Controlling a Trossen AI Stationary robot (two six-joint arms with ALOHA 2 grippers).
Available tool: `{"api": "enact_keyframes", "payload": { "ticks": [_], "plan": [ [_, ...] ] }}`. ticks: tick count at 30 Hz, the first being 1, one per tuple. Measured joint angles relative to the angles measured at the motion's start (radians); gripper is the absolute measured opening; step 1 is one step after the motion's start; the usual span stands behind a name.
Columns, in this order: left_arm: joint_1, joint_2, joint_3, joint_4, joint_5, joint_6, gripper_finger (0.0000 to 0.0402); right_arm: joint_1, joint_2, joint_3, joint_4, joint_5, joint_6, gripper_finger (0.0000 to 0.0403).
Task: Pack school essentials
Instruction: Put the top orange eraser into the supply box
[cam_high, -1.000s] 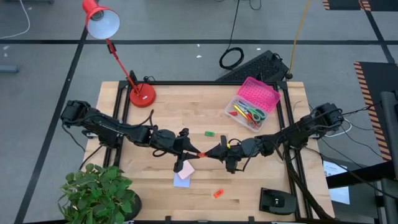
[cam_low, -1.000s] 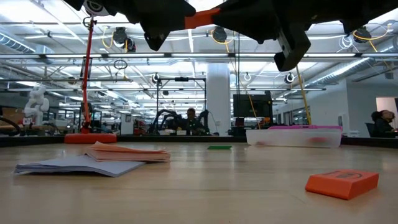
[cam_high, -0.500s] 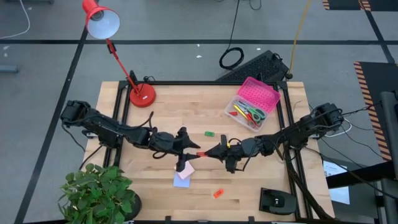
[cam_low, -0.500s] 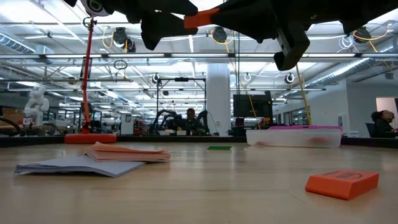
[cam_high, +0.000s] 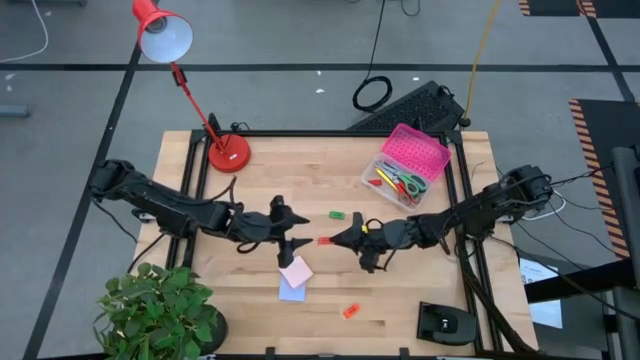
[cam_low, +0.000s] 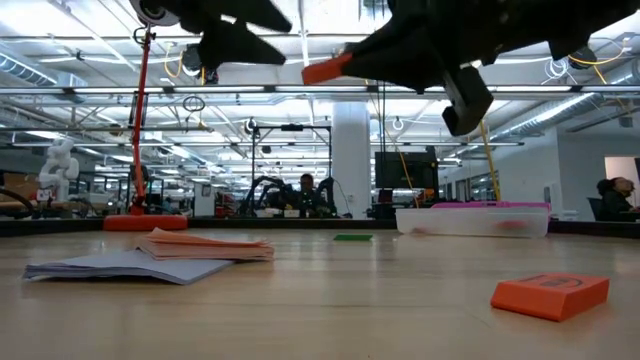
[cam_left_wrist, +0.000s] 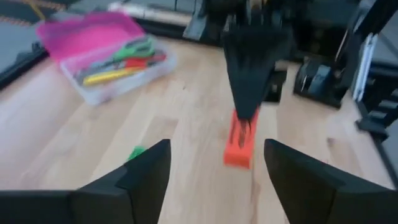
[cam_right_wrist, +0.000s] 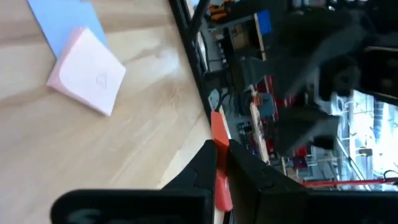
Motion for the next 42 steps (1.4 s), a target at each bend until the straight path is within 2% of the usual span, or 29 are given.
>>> {"api": "enact_keyframes", "payload": {
  "ticks": [10,14,22,30,33,36,42],
  "plan": [
    [-0.032,0.038,0.0,-0.122,-0.06,-0.121,0.0213,-0.087,-0.001,0.0,-0.088,0.004,0.006,0.0015],
    [-0.05,0.069,0.0,-0.142,-0.068,-0.154,0.0203,-0.113,-0.012,0.0,-0.144,0.096,0.0,0.0015],
    [-0.076,0.141,-0.002,-0.139,-0.076,-0.169,0.02,-0.183,-0.131,-0.001,-0.451,0.264,0.041,0.0015],
    [-0.064,0.205,-0.001,-0.108,-0.102,-0.162,0.02,-0.321,-0.284,0.0,-0.757,0.284,0.107,0.0015],
    [-0.05,0.228,0.0,-0.097,-0.102,-0.158,0.02,-0.39,-0.328,-0.001,-0.836,0.251,0.085,0.0015],
    [-0.034,0.249,0.001,-0.051,-0.103,-0.133,0.02,-0.472,-0.361,-0.001,-0.903,0.151,0.075,0.0015],
    [0.003,0.262,0.0,-0.011,-0.092,-0.083,0.02,-0.627,-0.36,-0.001,-0.899,-0.04,0.019,0.0015]
  ]
}}
